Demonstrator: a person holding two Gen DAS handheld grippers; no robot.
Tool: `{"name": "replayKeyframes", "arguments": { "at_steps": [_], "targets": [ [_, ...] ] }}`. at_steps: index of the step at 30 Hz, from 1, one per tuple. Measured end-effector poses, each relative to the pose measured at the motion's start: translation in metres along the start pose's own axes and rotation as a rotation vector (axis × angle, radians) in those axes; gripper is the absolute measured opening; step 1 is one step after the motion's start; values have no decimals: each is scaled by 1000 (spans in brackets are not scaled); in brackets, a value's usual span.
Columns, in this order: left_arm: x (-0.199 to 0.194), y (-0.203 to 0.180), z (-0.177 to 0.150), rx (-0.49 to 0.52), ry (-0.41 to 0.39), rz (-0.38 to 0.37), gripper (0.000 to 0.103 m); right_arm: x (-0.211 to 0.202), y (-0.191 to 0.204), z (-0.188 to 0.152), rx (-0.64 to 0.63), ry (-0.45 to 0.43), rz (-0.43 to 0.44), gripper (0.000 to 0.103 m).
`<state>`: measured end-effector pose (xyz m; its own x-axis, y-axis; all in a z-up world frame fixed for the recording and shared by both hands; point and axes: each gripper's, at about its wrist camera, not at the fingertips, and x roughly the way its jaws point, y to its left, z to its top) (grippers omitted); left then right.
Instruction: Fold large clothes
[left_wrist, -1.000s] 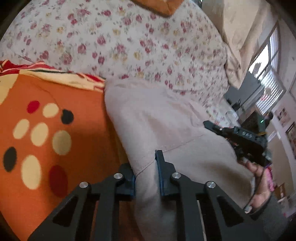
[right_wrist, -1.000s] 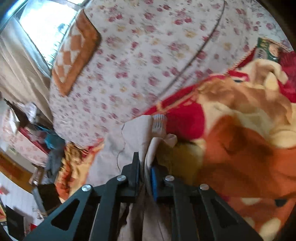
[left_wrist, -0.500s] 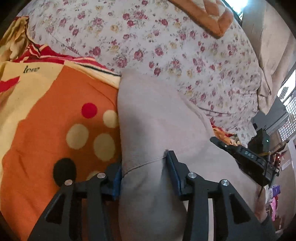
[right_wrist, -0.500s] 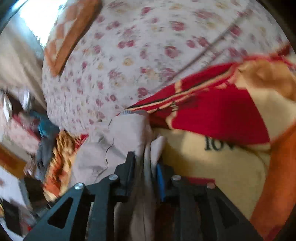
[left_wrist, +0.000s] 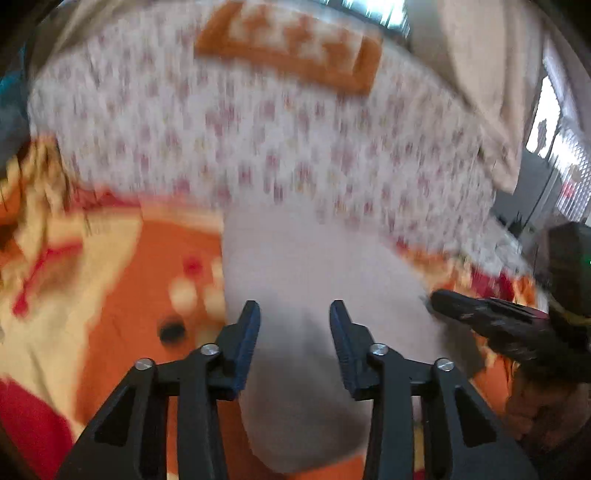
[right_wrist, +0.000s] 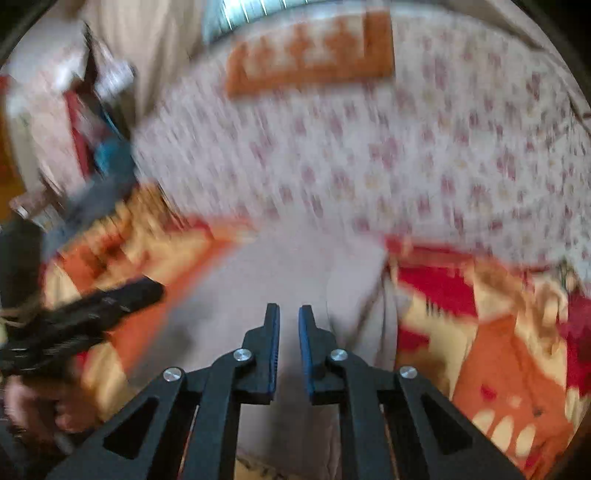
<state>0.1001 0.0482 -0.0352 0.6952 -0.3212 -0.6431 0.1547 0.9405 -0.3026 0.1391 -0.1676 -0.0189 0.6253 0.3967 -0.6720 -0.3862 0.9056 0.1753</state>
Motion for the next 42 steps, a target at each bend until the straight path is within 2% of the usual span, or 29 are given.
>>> {"name": "replayKeyframes", "arguments": {
  "at_steps": [1, 2, 5, 9, 11, 16, 18, 19, 21, 22, 26, 29, 34, 36, 38, 40, 42],
  "targets": [
    [24, 3, -10, -14, 107, 3, 29, 22, -8, -14, -1, 101, -59, 5],
    [35, 2, -13, -17, 144, 8, 29, 38, -16, -25, 5, 151, -86, 3],
    [39, -8, -13, 18, 116, 63, 30, 41, -29, -35, 56, 108, -59, 3],
    [37, -6, -16, 13, 90, 56, 31, 32, -26, -41, 62, 81, -54, 4],
    [37, -5, -16, -3, 86, 34, 38, 35, -27, -41, 91, 78, -32, 6],
    [37, -18, -16, 20, 69, 6, 74, 20, -23, -39, 120, 60, 9, 8],
    [38, -21, -17, 11, 54, 14, 78, -5, -17, -39, 87, 6, -11, 8],
    [38, -21, -17, -2, 43, 23, 80, -16, -14, -40, 70, -19, -37, 13],
    [40, -23, -17, -6, 39, 31, 83, -41, -12, -45, 59, -65, -90, 32],
    [41, -25, -17, -4, 37, 35, 86, -51, -13, -50, 69, -66, -115, 49],
    [42, -27, -18, 1, 35, 50, 87, -62, -19, -72, 110, -10, -200, 51],
    [42, -25, -17, -18, 36, 41, 87, -52, -24, -78, 126, 45, -218, 51],
    [42, -23, -16, -28, 36, 36, 88, -42, -22, -74, 119, 61, -231, 51],
    [42, -24, -16, -36, 37, 37, 88, -46, -15, -73, 87, 33, -238, 51],
    [41, -23, -15, -49, 35, 35, 88, -56, -5, -70, 29, -35, -301, 56],
    [41, -23, -15, -65, 33, 36, 88, -67, -1, -66, 10, -109, -353, 79],
    [41, -22, -15, -77, 30, 28, 92, -77, -3, -65, 51, -174, -348, 83]
  ]
}}
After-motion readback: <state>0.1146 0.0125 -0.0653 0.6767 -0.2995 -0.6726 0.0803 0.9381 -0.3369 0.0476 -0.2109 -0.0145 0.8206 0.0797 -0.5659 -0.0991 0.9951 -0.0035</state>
